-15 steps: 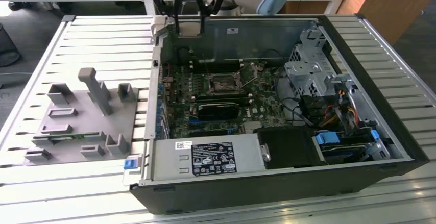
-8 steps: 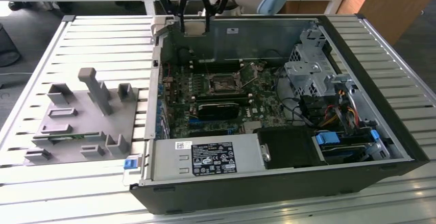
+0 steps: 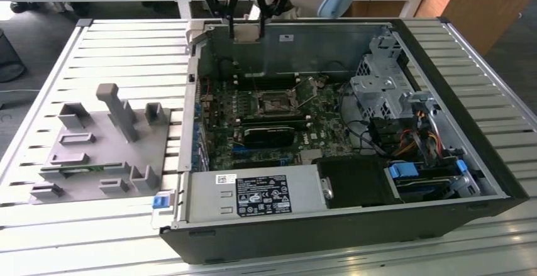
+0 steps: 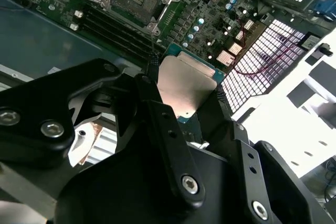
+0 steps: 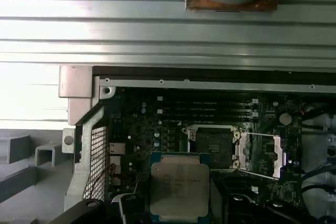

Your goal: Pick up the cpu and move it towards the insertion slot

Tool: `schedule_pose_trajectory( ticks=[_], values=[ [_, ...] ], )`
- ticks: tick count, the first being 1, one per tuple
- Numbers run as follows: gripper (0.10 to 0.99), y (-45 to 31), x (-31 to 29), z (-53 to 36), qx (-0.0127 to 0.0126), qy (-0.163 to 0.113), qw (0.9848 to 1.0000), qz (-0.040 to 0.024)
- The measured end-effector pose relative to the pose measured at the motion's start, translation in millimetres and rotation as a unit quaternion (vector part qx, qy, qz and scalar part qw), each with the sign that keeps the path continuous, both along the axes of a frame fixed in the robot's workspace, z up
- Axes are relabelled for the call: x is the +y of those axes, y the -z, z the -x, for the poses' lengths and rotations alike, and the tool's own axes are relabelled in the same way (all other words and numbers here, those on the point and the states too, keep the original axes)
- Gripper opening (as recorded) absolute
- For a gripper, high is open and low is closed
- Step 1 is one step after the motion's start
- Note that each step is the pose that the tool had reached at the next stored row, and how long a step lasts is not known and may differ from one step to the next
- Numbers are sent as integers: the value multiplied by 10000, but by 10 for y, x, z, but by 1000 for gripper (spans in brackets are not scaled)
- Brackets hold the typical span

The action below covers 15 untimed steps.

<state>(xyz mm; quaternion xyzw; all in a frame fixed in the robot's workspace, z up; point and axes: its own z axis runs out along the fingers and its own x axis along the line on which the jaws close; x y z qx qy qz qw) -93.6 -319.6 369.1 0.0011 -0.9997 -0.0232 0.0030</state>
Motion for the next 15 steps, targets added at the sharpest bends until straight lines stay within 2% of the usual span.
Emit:
schedule_pose_trajectory(
  ticks=[15],
  values=[
    [541,16,74,-316,0,0,10000,0]
  ],
)
